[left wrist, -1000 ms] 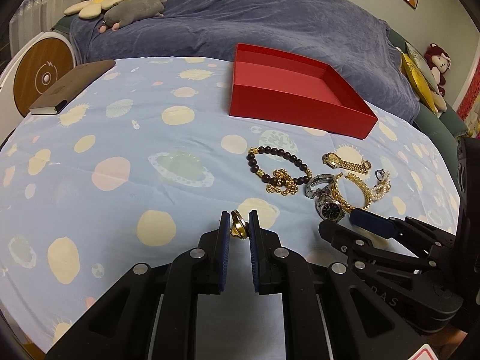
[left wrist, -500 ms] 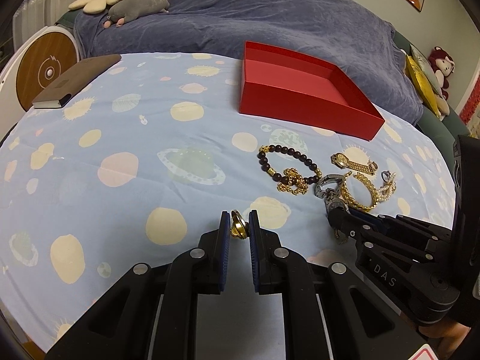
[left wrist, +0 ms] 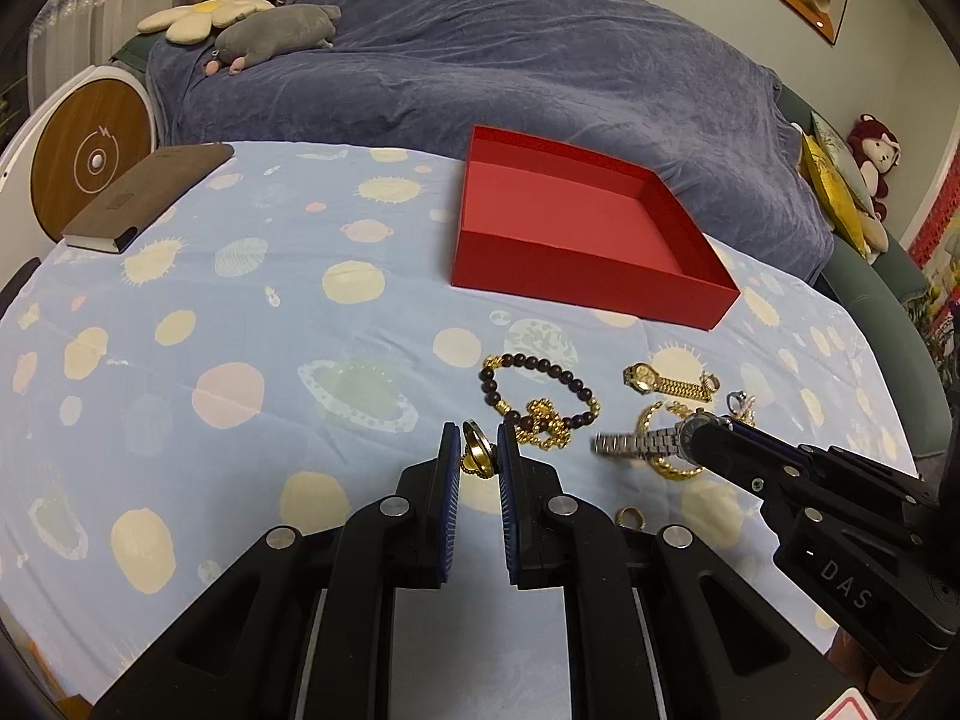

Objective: Organize jewelry
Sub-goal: 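Grasp the silver watch with the right tool while the left tool holds the ring, then carry ring and watch into the red box and open both tools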

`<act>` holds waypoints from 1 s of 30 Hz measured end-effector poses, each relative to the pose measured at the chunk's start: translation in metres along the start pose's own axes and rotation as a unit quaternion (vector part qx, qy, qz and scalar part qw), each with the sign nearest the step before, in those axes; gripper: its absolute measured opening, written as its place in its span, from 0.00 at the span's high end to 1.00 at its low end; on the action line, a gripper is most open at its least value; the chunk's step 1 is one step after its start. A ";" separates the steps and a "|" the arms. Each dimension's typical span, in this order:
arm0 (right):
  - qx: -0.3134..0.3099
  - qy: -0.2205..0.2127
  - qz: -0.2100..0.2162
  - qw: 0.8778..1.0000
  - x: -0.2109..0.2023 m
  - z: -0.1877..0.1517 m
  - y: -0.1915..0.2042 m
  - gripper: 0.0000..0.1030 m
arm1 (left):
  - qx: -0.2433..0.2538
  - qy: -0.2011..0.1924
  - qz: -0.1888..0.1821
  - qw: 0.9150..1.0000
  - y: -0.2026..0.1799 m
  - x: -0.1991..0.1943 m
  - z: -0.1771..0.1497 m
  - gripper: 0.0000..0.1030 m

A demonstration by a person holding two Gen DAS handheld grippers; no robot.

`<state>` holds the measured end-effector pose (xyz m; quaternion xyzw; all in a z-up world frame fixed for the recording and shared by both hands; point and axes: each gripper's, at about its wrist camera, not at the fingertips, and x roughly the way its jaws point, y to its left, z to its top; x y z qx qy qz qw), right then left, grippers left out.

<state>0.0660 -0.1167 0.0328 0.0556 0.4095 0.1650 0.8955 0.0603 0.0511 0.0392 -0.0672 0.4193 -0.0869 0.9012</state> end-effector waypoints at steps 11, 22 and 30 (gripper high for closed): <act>-0.006 -0.013 -0.008 1.000 -0.029 0.054 -0.023 0.92 | 0.062 -0.008 -0.037 0.997 -0.038 -0.004 0.069 0.90; 0.009 -0.044 -0.031 0.999 0.041 0.188 -0.086 0.92 | 0.077 -0.023 -0.041 0.996 -0.064 0.105 0.204 0.90; 0.034 -0.020 -0.032 0.999 0.133 0.240 -0.125 0.92 | 0.053 0.013 -0.027 0.998 -0.065 0.204 0.260 0.90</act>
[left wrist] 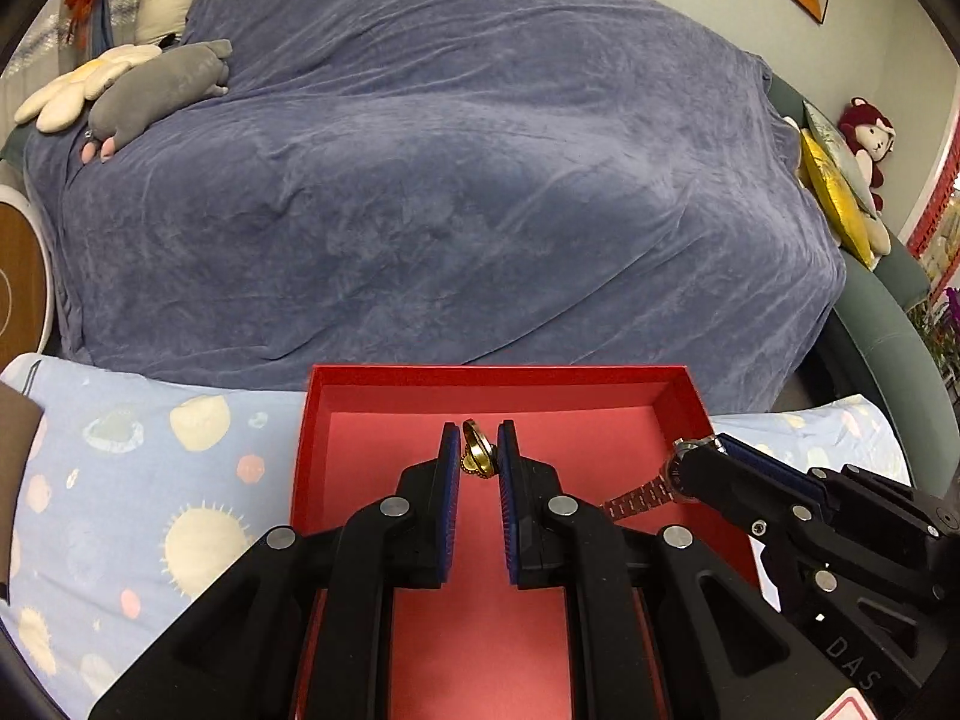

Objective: Organize jewelry
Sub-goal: 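Carry ring and watch into the red box and open both tools, then withdraw both tools from the red box back to the jewelry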

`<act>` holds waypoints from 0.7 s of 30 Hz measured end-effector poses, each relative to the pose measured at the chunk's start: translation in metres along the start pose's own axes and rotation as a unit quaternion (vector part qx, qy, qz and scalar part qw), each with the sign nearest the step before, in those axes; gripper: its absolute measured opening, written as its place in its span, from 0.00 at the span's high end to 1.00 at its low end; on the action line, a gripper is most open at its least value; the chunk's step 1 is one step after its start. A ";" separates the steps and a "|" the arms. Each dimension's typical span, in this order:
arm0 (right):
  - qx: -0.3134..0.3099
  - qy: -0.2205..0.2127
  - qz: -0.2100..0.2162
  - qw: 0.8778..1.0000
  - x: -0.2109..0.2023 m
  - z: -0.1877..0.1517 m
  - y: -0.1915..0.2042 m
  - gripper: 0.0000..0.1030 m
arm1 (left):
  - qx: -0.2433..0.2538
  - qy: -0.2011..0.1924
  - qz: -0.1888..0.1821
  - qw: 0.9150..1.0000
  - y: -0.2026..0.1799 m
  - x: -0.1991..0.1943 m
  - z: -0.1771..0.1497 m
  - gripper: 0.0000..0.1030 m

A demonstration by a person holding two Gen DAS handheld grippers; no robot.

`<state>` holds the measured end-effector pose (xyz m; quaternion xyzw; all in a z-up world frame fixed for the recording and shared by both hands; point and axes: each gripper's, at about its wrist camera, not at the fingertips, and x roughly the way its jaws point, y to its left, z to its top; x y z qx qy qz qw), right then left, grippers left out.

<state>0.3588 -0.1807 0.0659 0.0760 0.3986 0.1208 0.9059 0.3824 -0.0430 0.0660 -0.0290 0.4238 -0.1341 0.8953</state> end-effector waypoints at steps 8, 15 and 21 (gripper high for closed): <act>0.010 0.047 -0.056 0.997 0.050 -0.004 -0.035 0.92 | 0.008 0.053 0.024 0.998 0.010 0.063 0.004 0.90; 0.003 -0.001 -0.087 0.996 0.014 -0.019 -0.045 0.69 | -0.003 0.054 0.036 0.998 0.019 0.052 -0.005 0.46; 0.010 -0.032 -0.074 0.997 -0.071 -0.052 -0.042 0.67 | -0.013 0.003 0.020 1.000 0.024 -0.028 -0.028 0.46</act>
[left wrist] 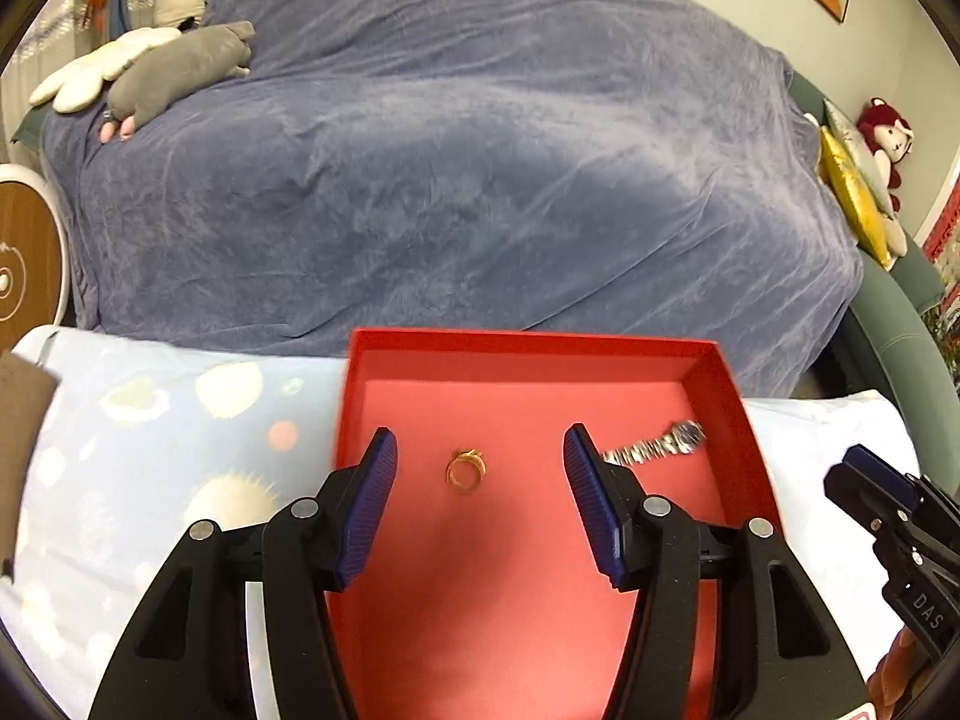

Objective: Organize jewelry
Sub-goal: 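Withdraw both tools from the red box back to the jewelry, then grasp the gold chain with the left tool while the right grasps the gold bangle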

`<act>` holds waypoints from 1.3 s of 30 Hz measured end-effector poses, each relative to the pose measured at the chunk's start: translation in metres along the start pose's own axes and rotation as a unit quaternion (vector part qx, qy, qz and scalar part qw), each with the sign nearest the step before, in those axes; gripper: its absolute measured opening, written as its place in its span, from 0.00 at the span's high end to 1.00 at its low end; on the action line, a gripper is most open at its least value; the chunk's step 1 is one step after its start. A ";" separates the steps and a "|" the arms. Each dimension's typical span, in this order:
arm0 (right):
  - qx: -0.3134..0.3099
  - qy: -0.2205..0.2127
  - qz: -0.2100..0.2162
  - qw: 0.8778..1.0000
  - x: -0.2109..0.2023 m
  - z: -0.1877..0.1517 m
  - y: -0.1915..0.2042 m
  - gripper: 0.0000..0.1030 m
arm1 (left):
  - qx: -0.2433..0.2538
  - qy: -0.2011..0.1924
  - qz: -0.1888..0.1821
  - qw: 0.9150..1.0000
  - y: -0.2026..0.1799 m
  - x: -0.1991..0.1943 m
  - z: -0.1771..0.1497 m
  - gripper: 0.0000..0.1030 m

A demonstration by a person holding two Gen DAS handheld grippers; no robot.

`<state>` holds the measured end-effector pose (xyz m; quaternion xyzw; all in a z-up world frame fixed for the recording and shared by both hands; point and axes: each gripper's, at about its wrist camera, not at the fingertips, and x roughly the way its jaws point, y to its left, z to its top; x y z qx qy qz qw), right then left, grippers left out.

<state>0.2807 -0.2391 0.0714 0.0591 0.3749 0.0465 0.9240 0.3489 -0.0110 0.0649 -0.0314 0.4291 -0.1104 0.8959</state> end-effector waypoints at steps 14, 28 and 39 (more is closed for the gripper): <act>0.023 0.019 0.026 0.999 -0.131 -0.134 0.029 0.60 | -0.021 0.007 0.064 0.998 0.022 -0.129 -0.136 0.46; -0.029 0.090 0.051 0.994 -0.100 -0.217 0.066 0.54 | -0.010 0.023 0.084 0.996 0.018 -0.121 -0.221 0.38; -0.034 0.104 0.050 0.993 -0.068 -0.217 0.082 0.48 | -0.001 0.038 0.073 0.997 0.022 -0.110 -0.232 0.32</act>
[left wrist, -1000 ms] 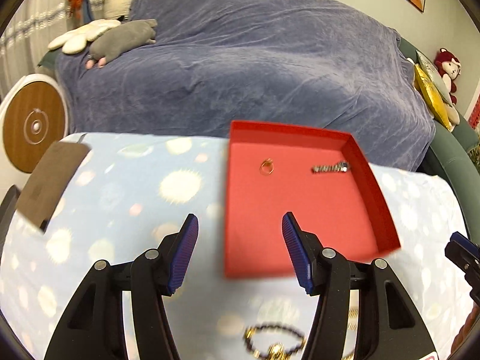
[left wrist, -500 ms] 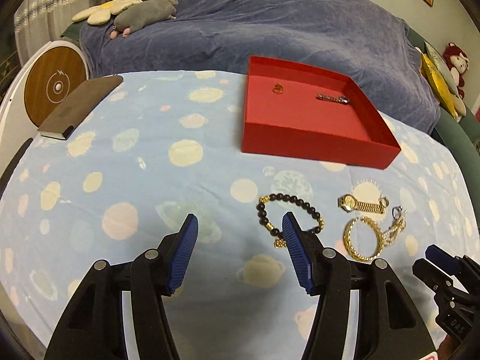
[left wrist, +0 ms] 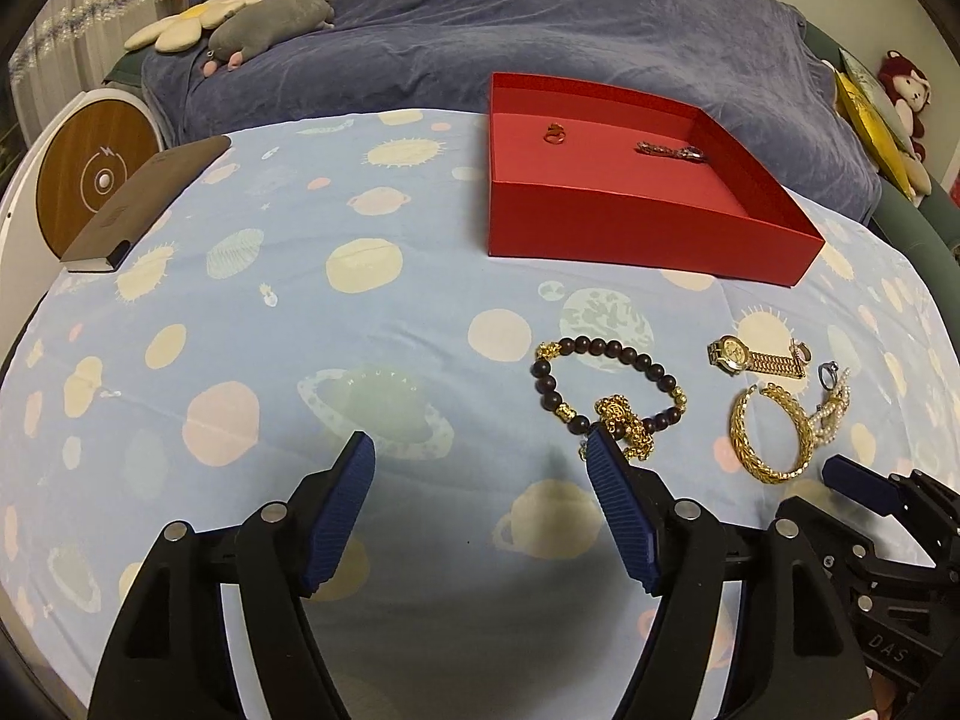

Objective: Organize jewelry
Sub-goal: 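Grasp the gold chain with the left tool while the right grasps the gold bangle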

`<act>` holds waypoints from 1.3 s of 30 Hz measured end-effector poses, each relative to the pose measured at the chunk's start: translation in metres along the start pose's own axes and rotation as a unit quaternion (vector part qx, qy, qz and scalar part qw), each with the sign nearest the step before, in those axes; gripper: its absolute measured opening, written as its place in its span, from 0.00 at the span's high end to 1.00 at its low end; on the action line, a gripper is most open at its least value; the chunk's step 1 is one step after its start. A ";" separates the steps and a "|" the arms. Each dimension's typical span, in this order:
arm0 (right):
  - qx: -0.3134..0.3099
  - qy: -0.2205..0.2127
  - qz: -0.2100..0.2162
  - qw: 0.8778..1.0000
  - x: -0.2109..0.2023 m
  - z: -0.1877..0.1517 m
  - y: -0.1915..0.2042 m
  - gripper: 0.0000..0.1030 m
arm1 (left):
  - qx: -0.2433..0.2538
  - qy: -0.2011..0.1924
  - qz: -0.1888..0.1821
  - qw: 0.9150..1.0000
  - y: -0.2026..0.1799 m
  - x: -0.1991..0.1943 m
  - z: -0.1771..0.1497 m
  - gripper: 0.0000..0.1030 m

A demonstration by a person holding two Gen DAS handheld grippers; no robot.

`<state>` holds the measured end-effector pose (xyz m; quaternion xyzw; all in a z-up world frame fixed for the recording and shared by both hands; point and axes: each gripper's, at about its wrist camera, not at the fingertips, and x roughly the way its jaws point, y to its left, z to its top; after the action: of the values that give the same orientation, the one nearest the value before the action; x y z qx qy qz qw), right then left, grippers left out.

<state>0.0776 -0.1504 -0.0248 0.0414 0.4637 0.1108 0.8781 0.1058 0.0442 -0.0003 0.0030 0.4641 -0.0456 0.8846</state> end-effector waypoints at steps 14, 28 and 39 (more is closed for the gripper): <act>-0.015 -0.019 -0.020 1.000 0.019 0.016 0.009 0.48 | 0.001 0.009 -0.016 1.000 0.004 0.001 -0.009 0.32; -0.053 -0.032 -0.039 0.997 0.029 0.020 0.018 0.41 | 0.005 0.007 -0.022 1.000 0.001 0.000 -0.011 0.32; -0.013 -0.022 -0.030 0.999 0.012 0.022 0.006 0.46 | 0.004 0.008 -0.030 1.000 -0.005 0.003 -0.010 0.32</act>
<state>0.1014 -0.1408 -0.0213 0.0182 0.4439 0.0896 0.8914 0.0993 0.0398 -0.0086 -0.0066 0.4711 -0.0739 0.8790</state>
